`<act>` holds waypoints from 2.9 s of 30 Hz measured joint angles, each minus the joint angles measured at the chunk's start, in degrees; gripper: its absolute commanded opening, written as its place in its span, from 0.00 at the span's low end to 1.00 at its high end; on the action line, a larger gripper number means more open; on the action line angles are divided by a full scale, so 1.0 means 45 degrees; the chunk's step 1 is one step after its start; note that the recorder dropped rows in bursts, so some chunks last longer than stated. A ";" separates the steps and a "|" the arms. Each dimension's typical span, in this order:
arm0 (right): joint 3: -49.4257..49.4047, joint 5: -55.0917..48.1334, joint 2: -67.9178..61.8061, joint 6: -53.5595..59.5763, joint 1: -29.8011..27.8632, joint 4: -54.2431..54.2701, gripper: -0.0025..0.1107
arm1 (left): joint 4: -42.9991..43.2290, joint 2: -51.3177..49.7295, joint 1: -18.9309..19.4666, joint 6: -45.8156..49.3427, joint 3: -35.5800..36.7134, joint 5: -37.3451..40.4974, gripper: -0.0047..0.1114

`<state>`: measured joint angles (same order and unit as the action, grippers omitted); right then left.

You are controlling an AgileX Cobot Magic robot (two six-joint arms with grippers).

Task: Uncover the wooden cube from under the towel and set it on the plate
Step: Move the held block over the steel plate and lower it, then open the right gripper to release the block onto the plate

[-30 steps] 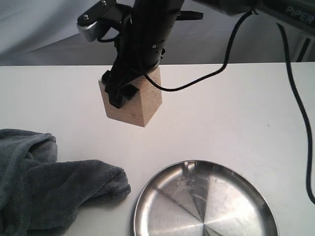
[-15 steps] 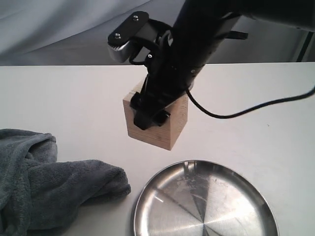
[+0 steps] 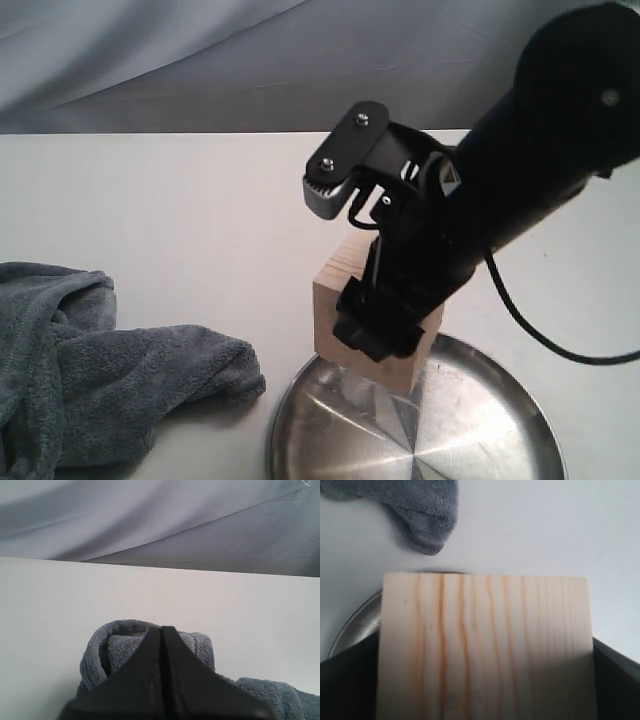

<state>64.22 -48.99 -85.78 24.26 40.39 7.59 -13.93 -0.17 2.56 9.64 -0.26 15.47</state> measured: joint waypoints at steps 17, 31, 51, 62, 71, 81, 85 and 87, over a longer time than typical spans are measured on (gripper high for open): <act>-0.6579 0.6551 0.1650 -0.0722 0.0000 0.1015 0.16 | 0.0000 0.0000 0.0000 0.0000 0.0000 0.0000 0.04; -0.7824 0.7980 0.0203 -0.0361 0.0000 0.1501 0.20 | 0.0000 0.0000 0.0000 0.0000 0.0000 0.0000 0.04; -0.7779 0.8206 -0.0234 -0.0306 0.0000 0.2182 0.83 | 0.0000 0.0000 0.0000 0.0000 0.0000 0.0000 0.04; -0.7779 0.8206 0.0806 -0.0306 0.0000 0.2798 0.88 | 0.0000 0.0000 0.0000 0.0000 0.0000 0.0000 0.04; -0.7779 0.8398 0.2209 -0.0306 0.0000 0.2850 0.88 | 0.0000 0.0000 0.0000 0.0000 0.0000 0.0000 0.04; -0.6944 0.8477 0.2904 -0.0306 0.0000 0.2858 0.55 | 0.0000 0.0000 0.0000 0.0000 0.0000 0.0000 0.04; -0.6072 0.8452 0.2904 -0.0405 0.0000 0.2858 0.35 | 0.0000 0.0000 0.0000 0.0000 0.0000 0.0000 0.04; -0.5723 0.8400 0.2904 -0.0431 -0.0021 0.2858 0.26 | 0.0000 0.0000 0.0000 0.0000 0.0000 0.0000 0.04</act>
<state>38.46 -11.19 -72.72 22.32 40.29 20.45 -13.93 -0.17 2.56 9.64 -0.26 15.47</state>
